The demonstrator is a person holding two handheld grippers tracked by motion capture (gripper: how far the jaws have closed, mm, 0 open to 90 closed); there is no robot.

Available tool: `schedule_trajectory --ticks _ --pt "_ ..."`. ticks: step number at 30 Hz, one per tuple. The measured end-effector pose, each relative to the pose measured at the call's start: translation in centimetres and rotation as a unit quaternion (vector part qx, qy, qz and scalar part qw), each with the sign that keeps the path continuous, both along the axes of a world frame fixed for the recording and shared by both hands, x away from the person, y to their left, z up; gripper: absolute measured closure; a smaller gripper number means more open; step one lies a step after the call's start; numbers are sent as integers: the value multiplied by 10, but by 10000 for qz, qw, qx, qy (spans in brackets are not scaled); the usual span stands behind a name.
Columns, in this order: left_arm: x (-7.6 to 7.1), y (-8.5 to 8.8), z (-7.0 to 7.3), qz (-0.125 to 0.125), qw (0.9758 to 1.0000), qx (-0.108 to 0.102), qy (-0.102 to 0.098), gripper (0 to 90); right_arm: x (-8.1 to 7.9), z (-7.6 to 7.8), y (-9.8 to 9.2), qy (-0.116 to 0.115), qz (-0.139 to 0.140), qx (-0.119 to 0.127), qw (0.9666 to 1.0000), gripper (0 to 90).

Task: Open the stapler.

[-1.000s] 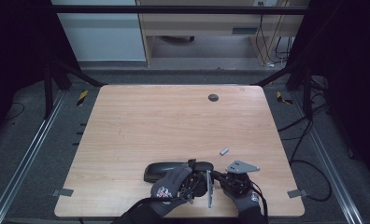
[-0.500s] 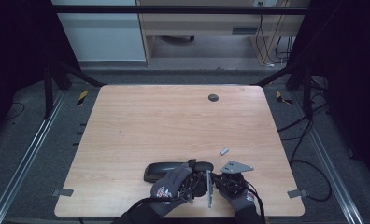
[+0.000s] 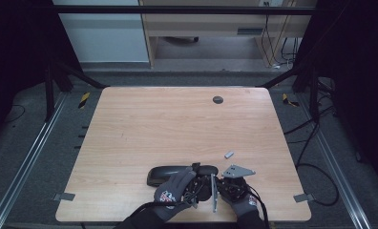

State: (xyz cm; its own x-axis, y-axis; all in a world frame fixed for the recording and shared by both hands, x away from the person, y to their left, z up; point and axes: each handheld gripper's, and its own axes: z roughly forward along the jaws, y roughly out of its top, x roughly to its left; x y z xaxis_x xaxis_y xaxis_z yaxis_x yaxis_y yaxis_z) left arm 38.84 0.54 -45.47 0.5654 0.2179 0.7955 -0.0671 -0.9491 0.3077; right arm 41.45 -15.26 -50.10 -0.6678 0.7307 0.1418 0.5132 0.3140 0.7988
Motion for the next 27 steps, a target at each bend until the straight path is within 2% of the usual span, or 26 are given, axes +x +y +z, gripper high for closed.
schedule_trajectory --ticks 5,17,19,27 --pt "0 0 0 -7 10000 18 -22 546 0 -1 0 -9 -10 27 10000 900" --pt "-1 6 9 53 9997 -255 1 554 0 -1 0 -13 -16 36 10000 900" --pt "-1 7 12 53 9997 -225 -21 555 0 -1 0 -7 -27 32 10000 900" --pt "-1 14 22 111 9987 -499 -39 563 0 0 1 -8 -34 9 10000 900"
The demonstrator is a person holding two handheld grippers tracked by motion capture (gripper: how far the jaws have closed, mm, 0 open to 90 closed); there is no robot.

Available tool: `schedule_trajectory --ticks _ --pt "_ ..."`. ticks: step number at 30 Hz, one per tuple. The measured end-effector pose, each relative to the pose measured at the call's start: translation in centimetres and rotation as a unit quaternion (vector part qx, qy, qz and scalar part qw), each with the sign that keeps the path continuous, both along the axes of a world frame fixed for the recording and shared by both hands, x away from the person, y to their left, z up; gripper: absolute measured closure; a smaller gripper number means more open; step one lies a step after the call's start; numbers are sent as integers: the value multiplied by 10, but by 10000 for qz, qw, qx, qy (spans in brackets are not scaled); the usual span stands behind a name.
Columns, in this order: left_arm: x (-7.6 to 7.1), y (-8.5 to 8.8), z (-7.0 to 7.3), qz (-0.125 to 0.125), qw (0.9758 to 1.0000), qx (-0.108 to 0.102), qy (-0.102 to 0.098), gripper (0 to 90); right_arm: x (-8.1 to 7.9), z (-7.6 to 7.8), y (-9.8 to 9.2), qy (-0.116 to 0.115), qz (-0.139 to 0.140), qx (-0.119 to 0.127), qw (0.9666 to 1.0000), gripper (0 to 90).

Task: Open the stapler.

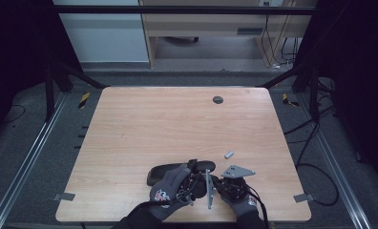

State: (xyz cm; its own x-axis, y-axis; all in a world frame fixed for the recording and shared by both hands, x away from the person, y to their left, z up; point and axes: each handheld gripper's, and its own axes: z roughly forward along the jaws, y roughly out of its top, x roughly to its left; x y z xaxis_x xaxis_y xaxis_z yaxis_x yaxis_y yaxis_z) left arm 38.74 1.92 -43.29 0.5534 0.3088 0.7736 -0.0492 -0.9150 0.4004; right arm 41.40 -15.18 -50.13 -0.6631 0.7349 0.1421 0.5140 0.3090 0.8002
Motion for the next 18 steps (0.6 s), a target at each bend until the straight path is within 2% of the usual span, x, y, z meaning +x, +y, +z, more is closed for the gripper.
schedule_trajectory --ticks 7,18 --pt "-1 5 6 37 9999 -93 -35 571 0 0 0 8 -15 13 10000 900" --pt "-1 17 20 149 9990 -427 14 582 0 0 0 -19 -8 -8 10000 900"
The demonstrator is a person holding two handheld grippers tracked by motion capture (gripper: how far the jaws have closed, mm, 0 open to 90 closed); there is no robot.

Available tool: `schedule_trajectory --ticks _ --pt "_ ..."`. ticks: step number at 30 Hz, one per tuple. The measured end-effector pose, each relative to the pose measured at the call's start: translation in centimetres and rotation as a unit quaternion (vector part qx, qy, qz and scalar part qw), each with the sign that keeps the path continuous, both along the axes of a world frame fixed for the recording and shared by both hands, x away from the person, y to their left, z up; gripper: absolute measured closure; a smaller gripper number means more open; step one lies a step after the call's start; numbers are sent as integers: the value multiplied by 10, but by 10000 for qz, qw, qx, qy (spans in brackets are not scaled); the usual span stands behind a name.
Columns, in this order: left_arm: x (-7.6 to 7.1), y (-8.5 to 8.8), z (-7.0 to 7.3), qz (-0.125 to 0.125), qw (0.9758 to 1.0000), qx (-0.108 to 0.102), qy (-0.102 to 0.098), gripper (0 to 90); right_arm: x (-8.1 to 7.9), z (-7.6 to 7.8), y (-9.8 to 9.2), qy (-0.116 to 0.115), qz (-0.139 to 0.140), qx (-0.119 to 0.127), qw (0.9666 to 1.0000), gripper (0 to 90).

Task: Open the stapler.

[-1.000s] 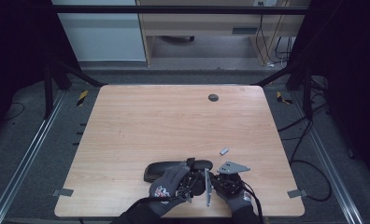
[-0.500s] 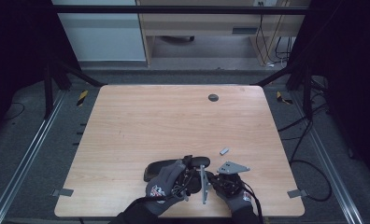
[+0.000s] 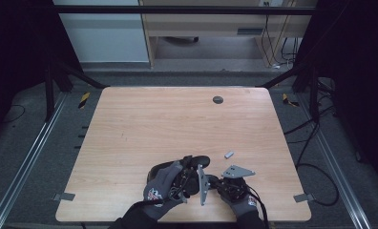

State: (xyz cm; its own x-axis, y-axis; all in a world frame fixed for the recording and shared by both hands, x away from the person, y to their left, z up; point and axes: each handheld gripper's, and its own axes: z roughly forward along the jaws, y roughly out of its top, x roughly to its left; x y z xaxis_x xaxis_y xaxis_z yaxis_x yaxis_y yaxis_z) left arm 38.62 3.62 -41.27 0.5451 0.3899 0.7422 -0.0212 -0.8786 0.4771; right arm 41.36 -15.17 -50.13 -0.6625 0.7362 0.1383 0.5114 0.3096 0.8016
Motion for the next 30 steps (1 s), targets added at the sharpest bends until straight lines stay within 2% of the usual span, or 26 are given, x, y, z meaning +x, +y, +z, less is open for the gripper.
schedule_trajectory --ticks 4,12,13,14,22,23,30 --pt "0 4 3 23 9999 -148 4 584 0 0 0 -10 -1 3 10000 900" --pt "0 11 9 79 9995 -307 18 588 0 0 1 -22 -3 -14 10000 900" --pt "0 12 11 81 9996 -264 14 588 0 0 1 -18 -13 -7 10000 900" --pt "0 13 11 91 9993 -360 38 588 0 0 1 -10 -18 -12 10000 900" --pt "1 23 20 157 9983 -547 88 590 0 0 1 0 -16 -34 10000 900" --pt "1 24 20 154 9978 -631 87 590 0 0 1 -1 -14 -35 10000 900" --pt "1 29 24 195 9972 -708 115 591 0 0 1 -6 -20 -43 10000 900"
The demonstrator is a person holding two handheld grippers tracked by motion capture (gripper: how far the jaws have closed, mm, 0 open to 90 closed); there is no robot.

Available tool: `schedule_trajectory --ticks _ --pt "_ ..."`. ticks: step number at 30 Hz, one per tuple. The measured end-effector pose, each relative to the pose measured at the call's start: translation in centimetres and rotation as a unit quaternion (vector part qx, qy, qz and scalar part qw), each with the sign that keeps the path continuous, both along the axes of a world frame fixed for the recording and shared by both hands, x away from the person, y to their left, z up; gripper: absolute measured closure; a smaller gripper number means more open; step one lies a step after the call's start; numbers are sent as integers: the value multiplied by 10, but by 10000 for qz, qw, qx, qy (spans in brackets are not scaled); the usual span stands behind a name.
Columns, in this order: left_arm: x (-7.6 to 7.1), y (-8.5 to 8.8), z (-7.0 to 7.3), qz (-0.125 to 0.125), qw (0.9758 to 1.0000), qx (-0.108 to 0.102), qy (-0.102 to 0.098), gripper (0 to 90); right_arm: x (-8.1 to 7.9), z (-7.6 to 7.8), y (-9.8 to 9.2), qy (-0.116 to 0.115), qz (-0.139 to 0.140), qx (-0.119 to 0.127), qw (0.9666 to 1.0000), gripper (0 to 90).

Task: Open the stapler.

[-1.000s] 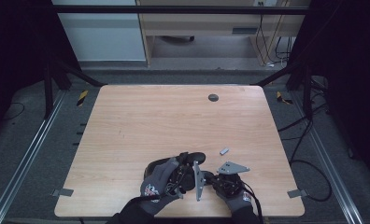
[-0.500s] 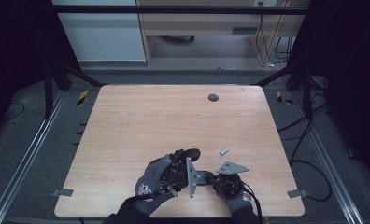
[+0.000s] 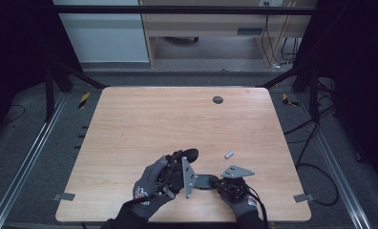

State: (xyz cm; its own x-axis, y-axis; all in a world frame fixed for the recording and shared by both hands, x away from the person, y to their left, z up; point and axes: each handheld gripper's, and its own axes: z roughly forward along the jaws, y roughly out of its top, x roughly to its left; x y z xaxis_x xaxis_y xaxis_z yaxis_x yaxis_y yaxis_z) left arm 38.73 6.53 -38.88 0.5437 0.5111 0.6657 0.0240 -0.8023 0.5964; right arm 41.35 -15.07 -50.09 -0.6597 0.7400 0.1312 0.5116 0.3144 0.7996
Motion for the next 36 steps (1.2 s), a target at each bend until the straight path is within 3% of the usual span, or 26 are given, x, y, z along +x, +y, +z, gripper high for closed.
schedule_trajectory --ticks 20,36 --pt "1 19 10 107 9991 -399 93 591 0 0 0 24 -37 -13 10000 900" --pt "1 32 15 187 9970 -736 141 590 -1 1 0 23 -39 -51 10000 900"
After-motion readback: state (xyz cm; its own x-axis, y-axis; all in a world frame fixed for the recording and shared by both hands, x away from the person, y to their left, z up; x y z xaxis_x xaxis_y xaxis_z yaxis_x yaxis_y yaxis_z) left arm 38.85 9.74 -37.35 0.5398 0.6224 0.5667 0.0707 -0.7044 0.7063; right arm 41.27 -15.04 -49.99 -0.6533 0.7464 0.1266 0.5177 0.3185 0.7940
